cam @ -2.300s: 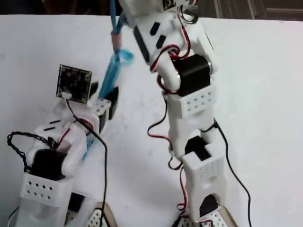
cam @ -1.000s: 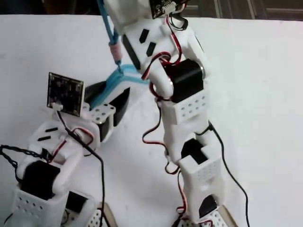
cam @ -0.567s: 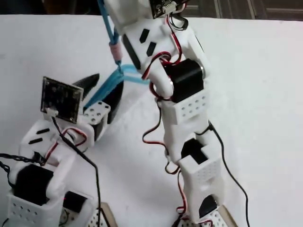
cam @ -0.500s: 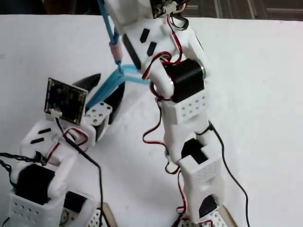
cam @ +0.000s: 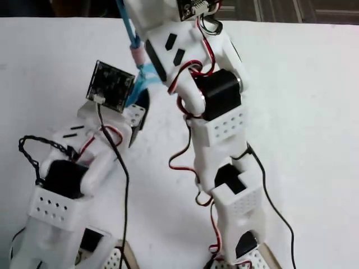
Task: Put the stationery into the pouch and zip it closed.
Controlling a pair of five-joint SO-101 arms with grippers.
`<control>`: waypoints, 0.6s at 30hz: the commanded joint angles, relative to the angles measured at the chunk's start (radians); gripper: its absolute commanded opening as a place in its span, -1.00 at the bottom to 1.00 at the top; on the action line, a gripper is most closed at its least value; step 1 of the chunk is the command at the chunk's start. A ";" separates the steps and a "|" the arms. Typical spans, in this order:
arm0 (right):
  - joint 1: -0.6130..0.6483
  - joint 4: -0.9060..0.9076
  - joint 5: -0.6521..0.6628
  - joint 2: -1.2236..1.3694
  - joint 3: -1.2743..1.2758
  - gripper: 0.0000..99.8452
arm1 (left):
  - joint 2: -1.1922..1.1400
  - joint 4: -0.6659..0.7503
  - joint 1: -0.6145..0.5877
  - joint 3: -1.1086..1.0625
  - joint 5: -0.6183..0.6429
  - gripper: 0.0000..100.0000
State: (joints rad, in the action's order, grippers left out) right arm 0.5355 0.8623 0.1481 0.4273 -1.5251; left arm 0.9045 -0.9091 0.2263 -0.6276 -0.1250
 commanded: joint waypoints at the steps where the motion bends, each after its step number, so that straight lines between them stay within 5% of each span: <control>1: -0.004 -0.004 0.005 -0.061 -0.028 -0.97 | 0.010 -0.057 0.008 0.044 0.012 -0.97; 7: -0.038 -0.004 0.005 -0.050 -0.018 -0.97 | 0.104 -0.173 0.008 0.124 0.137 -0.95; 18: -0.346 -0.117 -0.087 0.216 0.066 -0.97 | 0.318 -0.430 0.028 0.353 0.140 -0.95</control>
State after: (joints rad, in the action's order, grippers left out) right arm 0.2547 0.7702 0.0974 0.6007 -1.4699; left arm 1.1669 -1.2820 0.2263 -0.3959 0.0130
